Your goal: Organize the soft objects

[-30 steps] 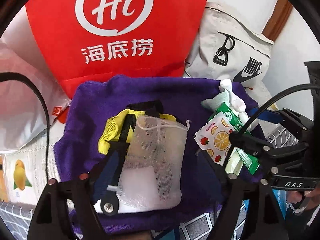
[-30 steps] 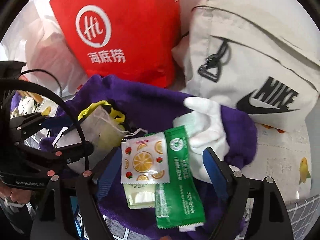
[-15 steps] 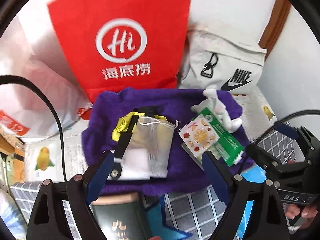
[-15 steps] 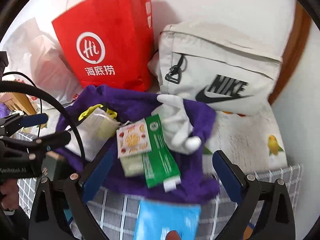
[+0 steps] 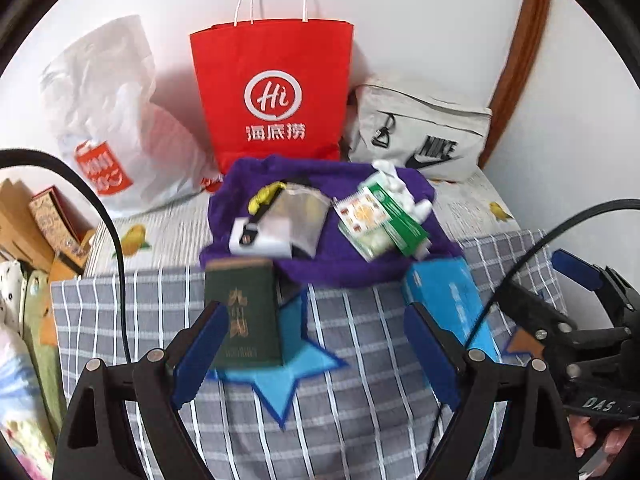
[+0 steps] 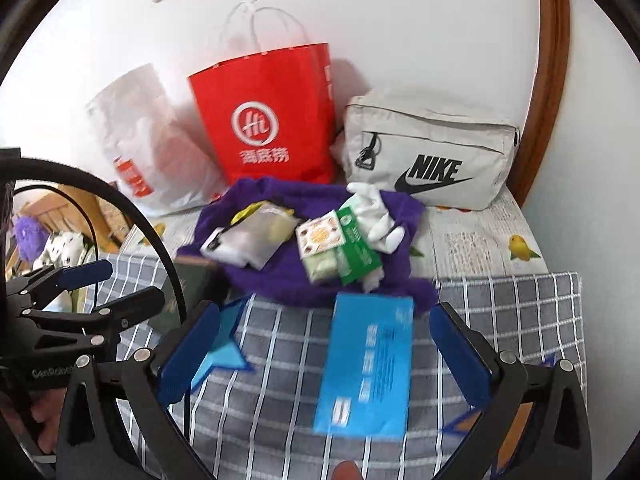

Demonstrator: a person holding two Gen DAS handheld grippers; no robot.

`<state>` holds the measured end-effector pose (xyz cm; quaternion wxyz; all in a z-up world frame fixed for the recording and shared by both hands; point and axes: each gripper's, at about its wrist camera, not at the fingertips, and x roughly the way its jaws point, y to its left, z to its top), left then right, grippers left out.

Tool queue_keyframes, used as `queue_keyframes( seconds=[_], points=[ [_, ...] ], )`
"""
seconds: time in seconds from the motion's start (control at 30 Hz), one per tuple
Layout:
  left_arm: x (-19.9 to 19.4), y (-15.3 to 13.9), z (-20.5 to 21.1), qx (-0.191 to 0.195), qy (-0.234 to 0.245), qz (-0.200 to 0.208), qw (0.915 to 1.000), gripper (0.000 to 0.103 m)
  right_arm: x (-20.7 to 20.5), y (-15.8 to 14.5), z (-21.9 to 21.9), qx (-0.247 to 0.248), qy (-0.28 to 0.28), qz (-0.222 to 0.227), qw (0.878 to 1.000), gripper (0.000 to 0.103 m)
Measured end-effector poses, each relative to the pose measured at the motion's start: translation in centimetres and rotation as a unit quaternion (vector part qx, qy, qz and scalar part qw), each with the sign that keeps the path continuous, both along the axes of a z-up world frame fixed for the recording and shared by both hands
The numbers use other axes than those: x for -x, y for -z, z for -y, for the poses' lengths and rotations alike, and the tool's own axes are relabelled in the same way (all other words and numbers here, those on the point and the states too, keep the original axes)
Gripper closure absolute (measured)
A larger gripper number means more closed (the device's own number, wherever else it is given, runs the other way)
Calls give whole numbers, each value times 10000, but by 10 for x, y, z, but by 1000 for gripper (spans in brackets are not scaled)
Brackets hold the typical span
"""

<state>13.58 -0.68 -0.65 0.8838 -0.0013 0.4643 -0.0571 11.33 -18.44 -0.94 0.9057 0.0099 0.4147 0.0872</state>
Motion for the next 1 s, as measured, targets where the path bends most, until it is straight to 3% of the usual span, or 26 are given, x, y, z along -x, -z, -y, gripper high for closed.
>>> queue_keyframes(
  seconds=[0.27,0.53,1.0],
  points=[
    [80,-12,0,-202,-486,343,9980,14,62,0,0,-282,-6,24,9996,0],
    [134,-21,6,-539,-654,681,9941,14,111,-7,0,-187,49,274,9994,0],
    [161,-30,17,-348,-577,822,9943,14,144,-17,9,113,237,553,9981,0]
  ],
)
